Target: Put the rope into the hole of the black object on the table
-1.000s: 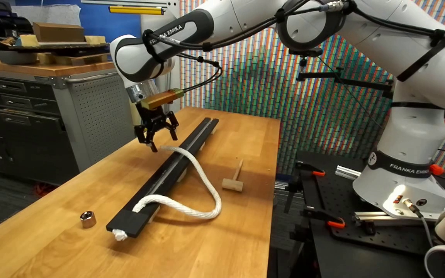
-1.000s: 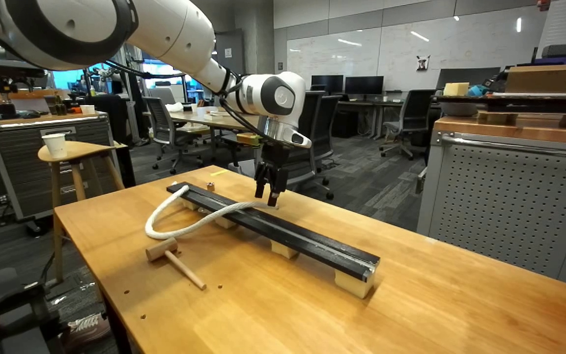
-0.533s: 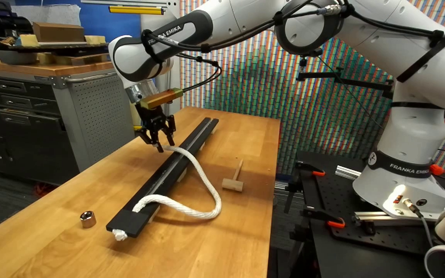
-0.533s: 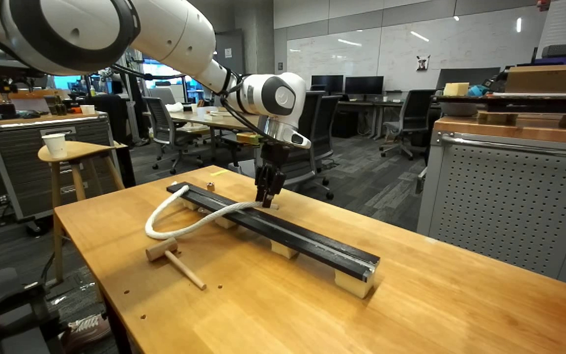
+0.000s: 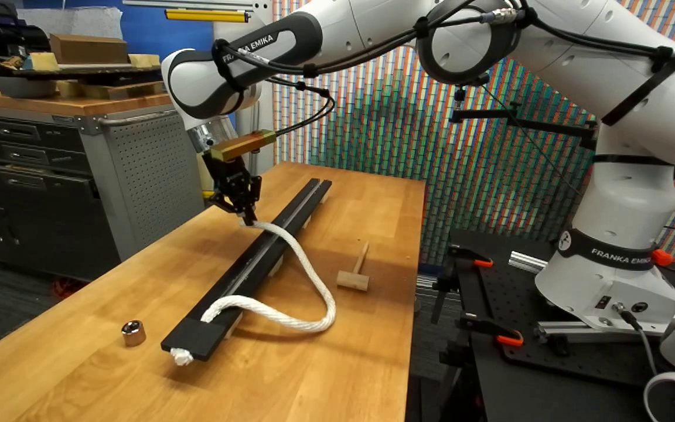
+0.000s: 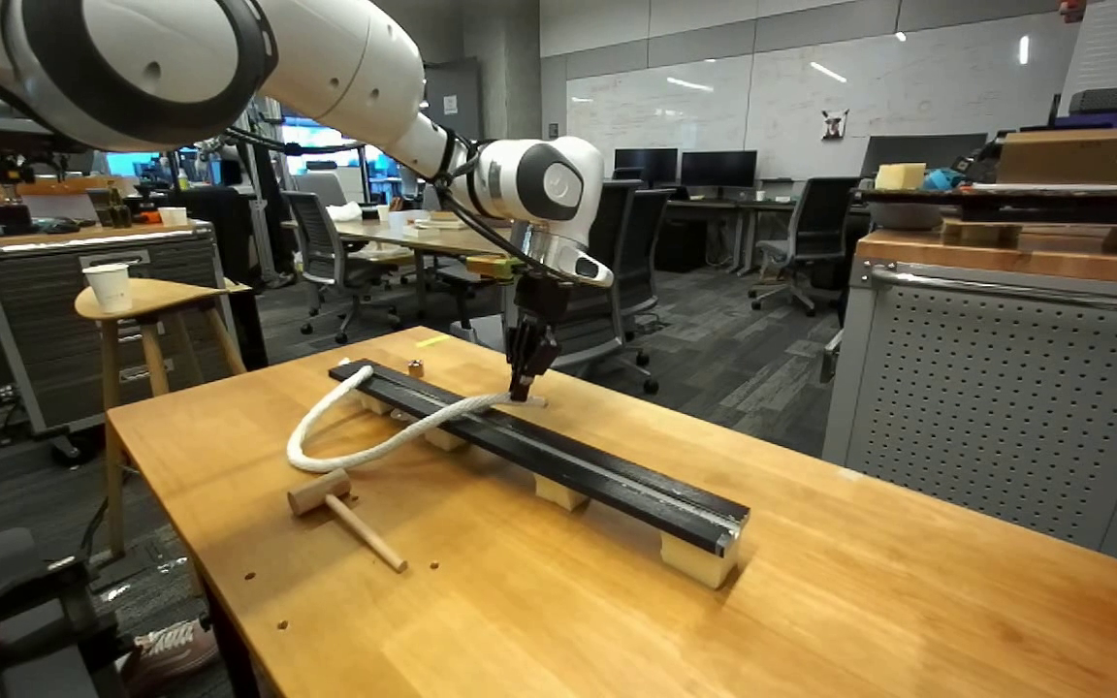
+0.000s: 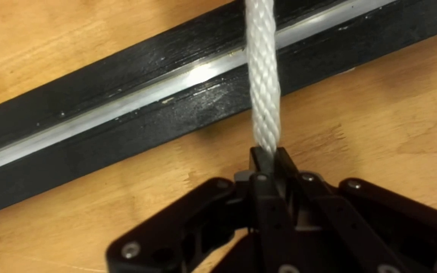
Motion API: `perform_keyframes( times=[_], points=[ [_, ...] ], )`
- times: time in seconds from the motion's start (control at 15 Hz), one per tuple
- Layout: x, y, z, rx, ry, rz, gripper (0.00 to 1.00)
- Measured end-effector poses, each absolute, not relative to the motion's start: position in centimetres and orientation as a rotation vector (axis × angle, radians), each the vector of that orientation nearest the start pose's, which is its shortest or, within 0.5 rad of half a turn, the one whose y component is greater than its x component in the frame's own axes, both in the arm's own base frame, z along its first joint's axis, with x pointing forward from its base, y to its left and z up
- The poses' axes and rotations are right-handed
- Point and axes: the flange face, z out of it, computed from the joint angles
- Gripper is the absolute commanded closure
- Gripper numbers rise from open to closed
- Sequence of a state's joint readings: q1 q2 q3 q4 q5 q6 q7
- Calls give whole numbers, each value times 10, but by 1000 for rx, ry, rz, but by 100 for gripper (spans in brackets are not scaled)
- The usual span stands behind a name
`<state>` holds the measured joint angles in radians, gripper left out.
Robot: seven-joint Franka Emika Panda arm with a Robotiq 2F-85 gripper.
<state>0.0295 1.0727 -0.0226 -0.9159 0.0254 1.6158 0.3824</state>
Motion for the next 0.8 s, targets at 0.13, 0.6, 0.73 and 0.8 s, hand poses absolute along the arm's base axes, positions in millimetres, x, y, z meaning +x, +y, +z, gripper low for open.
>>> perform_keyframes(
  times=[0.13,0.6,0.73,0.8],
  points=[
    [746,15,206,-3103,584,576,98],
    [755,3,240,-3093,726,493,98],
    [756,-10,254,-3080,830,462,98],
    [756,-18,261,-3070,888,446,98]
  ],
)
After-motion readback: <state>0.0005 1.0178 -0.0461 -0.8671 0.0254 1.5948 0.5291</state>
